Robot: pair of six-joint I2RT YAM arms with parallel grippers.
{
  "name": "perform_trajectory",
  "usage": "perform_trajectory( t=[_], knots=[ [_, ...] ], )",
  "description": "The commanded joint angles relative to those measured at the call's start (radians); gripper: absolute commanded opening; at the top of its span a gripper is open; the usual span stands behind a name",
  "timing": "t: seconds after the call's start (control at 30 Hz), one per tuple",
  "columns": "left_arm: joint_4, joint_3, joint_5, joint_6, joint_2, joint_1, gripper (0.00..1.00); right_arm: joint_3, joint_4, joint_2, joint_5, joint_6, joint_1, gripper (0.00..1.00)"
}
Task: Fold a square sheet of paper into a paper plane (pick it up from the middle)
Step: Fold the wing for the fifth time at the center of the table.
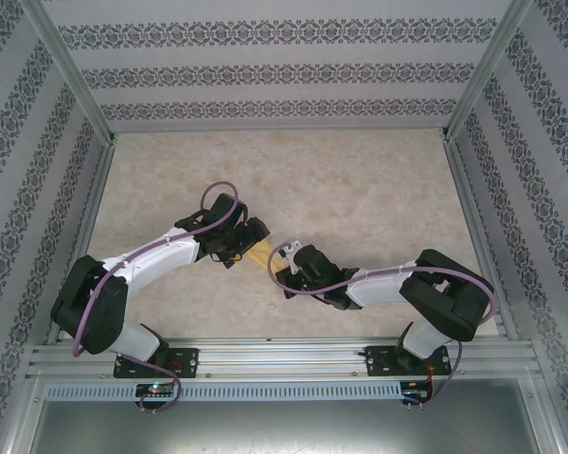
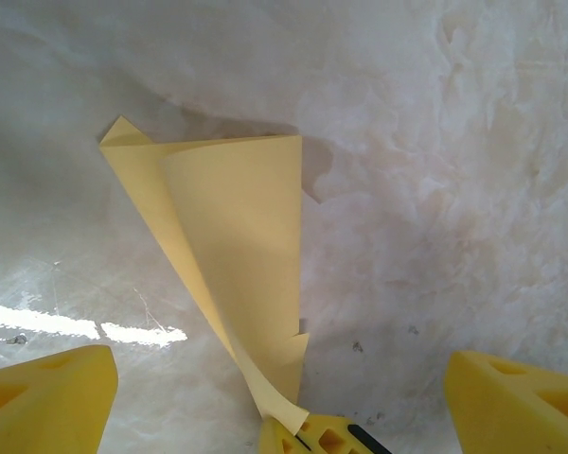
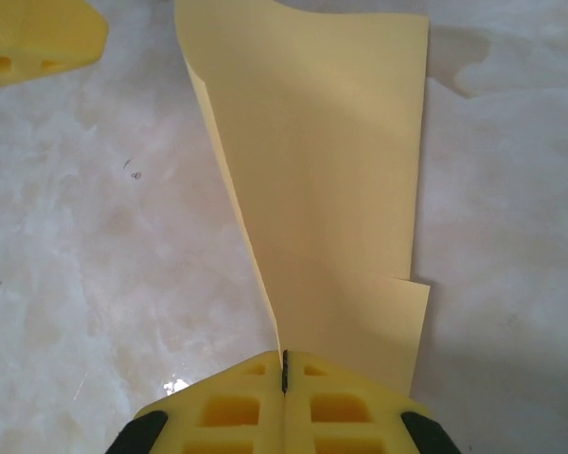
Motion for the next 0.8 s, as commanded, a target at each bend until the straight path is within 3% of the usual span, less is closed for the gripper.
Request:
perform_trajectory(
  t=[0.0, 0.47, 0.57, 0.77],
  knots=[
    [-0.063, 0.050, 0.007, -0.008, 0.003, 0.008, 0.90, 0.031, -0.016, -0.002, 0.048, -0.053, 0.017, 0.00],
    [-0.034, 0.025, 0.037, -0.063, 0.069, 0.009, 0.84, 0.041, 0.021, 0.017, 0.072, -0.100, 0.047, 0.02],
    [-0.029, 0.046, 0.055, -0.067, 0.105, 0.009, 0.77, 0.043, 0.039, 0.030, 0.081, -0.122, 0.059, 0.02],
    [-0.022, 0.038, 0.061, -0.098, 0.136, 0.008, 0.51, 0.039, 0.082, 0.045, 0.112, -0.175, 0.080, 0.03]
  ],
)
